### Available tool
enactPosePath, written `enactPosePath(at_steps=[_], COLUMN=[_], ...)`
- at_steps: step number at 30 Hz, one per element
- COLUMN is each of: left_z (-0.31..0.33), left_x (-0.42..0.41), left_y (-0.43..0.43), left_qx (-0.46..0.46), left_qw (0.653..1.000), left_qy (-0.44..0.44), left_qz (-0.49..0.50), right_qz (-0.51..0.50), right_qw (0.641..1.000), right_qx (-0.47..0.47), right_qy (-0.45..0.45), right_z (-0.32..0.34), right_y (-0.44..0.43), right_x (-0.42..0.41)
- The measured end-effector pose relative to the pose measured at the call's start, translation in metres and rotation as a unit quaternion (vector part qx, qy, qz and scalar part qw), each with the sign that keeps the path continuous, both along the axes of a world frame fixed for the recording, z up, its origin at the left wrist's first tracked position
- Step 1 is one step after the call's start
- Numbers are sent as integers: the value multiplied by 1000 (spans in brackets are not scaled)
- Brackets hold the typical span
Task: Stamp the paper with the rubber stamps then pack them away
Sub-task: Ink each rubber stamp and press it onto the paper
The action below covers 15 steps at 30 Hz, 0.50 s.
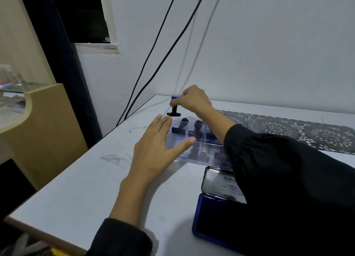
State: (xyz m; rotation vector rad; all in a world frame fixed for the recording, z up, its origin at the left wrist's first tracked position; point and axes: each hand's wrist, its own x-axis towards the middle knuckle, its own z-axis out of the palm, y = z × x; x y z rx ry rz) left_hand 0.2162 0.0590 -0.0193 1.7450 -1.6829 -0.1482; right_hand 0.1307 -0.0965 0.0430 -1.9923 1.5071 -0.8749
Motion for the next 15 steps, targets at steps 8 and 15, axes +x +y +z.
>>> enactPosePath(at_steps=[8,15], left_z=[0,-2], left_x=[0,6], left_y=[3,6], left_qx=[-5,-21], left_qw=[1000,997], left_qy=[-6,56], left_qz=[-6,-49], right_qz=[115,185], right_qw=[972,953], right_qx=[57,167], right_qy=[-196,-175], right_z=[31,43], right_y=[35,87], right_x=[-37,-85])
